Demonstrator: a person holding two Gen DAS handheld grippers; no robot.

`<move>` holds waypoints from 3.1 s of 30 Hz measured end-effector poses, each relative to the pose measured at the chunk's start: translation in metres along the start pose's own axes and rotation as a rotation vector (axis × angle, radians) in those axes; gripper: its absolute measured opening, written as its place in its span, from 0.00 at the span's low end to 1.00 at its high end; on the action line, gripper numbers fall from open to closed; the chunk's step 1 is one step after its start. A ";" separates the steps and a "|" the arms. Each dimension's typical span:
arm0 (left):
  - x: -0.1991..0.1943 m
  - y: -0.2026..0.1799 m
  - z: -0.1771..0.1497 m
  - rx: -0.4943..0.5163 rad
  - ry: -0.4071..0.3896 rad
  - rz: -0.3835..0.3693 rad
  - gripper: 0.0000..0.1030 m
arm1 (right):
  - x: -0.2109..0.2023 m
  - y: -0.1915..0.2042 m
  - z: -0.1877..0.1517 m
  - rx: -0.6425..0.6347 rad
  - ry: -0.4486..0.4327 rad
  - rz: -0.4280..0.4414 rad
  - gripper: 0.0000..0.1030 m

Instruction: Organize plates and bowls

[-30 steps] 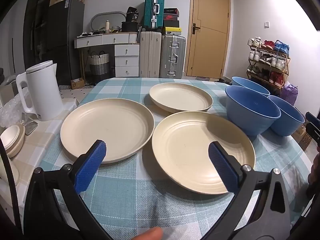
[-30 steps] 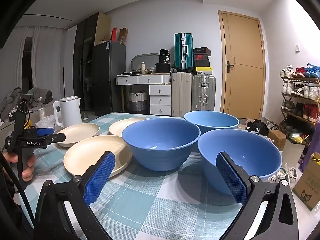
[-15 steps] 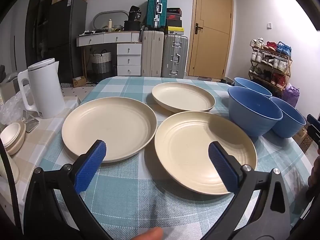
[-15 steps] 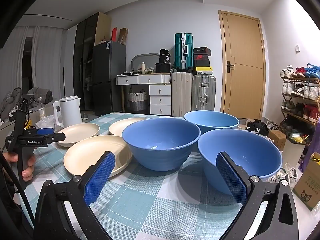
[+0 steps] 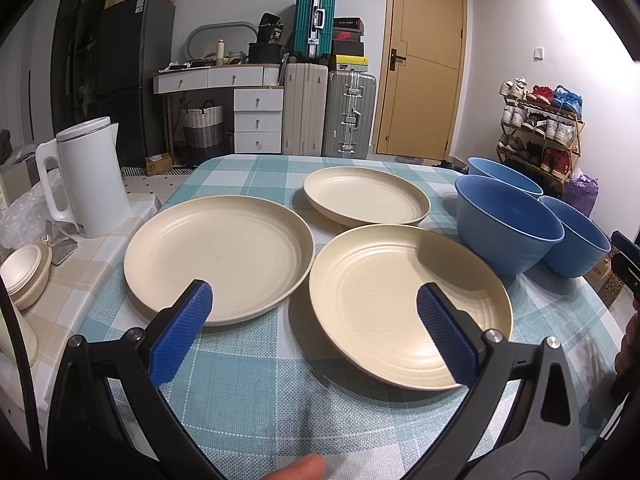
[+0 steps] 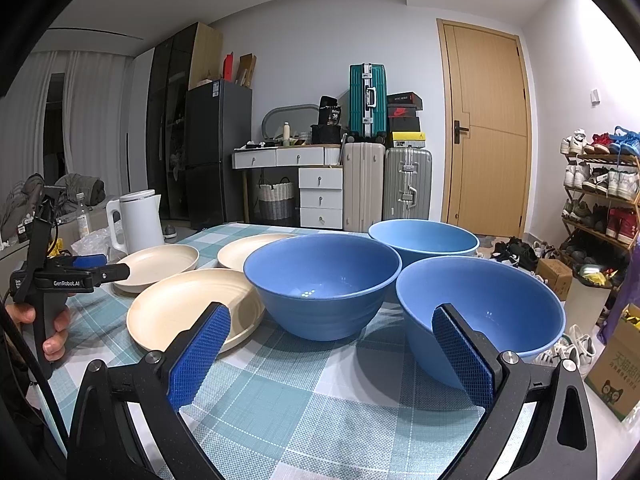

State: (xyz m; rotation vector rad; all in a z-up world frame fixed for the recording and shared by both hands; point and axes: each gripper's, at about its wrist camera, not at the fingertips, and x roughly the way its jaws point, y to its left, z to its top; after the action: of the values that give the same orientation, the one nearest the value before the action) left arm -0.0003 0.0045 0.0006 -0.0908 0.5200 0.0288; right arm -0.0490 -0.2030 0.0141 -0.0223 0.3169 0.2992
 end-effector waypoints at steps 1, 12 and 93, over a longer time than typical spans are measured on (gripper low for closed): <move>0.000 0.000 0.000 0.000 0.000 0.000 0.99 | 0.001 0.001 0.000 0.000 0.003 0.000 1.00; 0.000 0.005 0.000 -0.029 0.005 0.009 0.99 | 0.015 -0.002 0.001 -0.010 0.058 -0.008 1.00; 0.038 0.126 0.064 -0.312 0.183 0.207 0.99 | 0.223 0.161 0.117 -0.016 0.415 0.382 1.00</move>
State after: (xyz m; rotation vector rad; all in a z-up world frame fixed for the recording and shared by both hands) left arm 0.0580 0.1358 0.0268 -0.3465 0.7035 0.3067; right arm 0.1413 0.0224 0.0606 -0.0401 0.7337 0.6786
